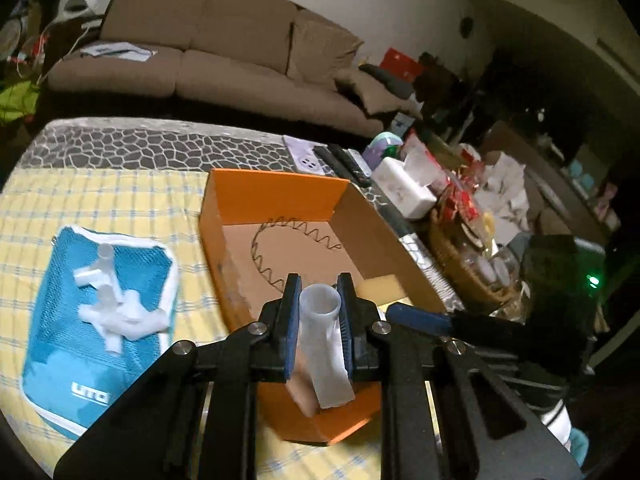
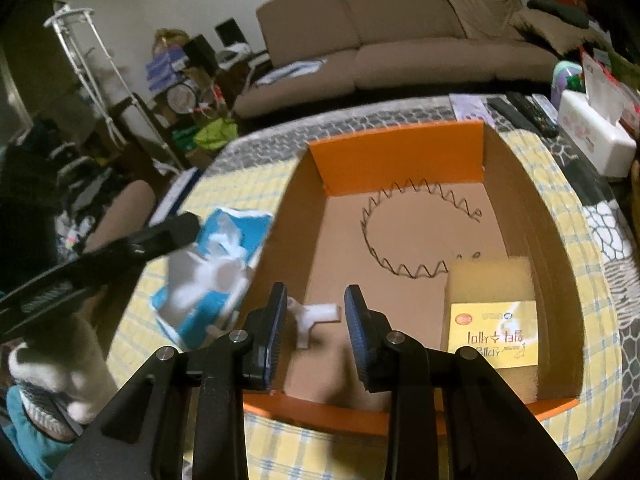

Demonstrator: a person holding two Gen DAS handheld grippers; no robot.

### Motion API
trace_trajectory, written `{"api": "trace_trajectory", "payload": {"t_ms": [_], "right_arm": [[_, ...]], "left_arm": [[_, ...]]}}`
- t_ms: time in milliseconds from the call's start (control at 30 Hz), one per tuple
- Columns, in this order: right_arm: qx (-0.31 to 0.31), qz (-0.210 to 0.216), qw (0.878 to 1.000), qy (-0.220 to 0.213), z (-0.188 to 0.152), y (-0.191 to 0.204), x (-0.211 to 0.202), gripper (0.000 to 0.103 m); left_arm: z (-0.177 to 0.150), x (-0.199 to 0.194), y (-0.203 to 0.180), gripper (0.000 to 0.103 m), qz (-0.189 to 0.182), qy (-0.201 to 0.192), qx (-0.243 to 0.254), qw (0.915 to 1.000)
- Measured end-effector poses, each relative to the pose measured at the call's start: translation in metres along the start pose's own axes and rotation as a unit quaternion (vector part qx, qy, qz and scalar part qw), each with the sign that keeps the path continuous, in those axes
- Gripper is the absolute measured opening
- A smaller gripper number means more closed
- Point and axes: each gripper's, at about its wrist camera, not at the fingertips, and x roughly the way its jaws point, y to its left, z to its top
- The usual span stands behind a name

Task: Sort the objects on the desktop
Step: 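Lower the white pipe into the orange box and open the left tool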

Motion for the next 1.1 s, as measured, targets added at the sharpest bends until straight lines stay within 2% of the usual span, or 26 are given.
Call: {"api": "trace_trajectory", "payload": {"t_ms": [33,167,233,333,400,467,567,700,800,933,1033,1100], "right_arm": [[-0.005,0.005,1.0,-0.002,0.0,0.001,-0.004,0.04],[-0.028,0.015,0.999,-0.002,-0.004,0.004,-0.012,0.041],[-0.039,0.014,0.999,0.008,-0.007,0.005,-0.011,0.048],[-0.052,0.005,0.998,0.03,-0.013,0.007,-0.001,0.049],[-0.053,0.021,0.998,0.034,-0.015,0.004,-0.001,0.049],[-0.056,0.029,0.998,0.024,-0.014,0.005,-0.006,0.049],[-0.05,0.062,0.997,0.012,-0.014,0.005,-0.011,0.049],[-0.053,0.046,0.997,0.023,-0.016,0.006,0.0,0.07],[-0.044,0.045,0.997,0.035,-0.019,0.003,0.009,0.07],[-0.048,0.027,0.997,0.055,-0.024,-0.001,0.017,0.062],[-0.049,0.023,0.997,0.056,-0.024,-0.002,0.019,0.062],[-0.044,0.019,0.997,0.059,-0.024,-0.002,0.021,0.058]], "left_arm": [[0.001,0.002,0.0,0.016,0.003,-0.002,-0.006,1.0],[-0.001,0.011,0.001,0.016,0.004,-0.003,-0.032,0.9995],[-0.002,0.015,0.002,0.016,-0.005,-0.001,-0.044,0.999],[-0.005,0.02,-0.002,0.016,-0.003,0.002,-0.041,0.9991],[-0.007,0.026,-0.004,0.016,-0.004,0.007,-0.044,0.999],[-0.009,0.033,-0.005,0.016,-0.008,0.014,-0.051,0.9986],[-0.016,0.046,-0.007,0.016,-0.026,0.029,-0.066,0.997],[-0.025,0.058,-0.015,0.016,-0.048,0.049,-0.074,0.9949],[-0.031,0.064,-0.023,0.016,-0.049,0.058,-0.067,0.9949],[-0.035,0.069,-0.029,0.016,-0.042,0.061,-0.058,0.9956],[-0.034,0.068,-0.029,0.016,-0.039,0.064,-0.055,0.9957],[-0.033,0.067,-0.03,0.017,-0.019,0.063,-0.044,0.9969]]}}
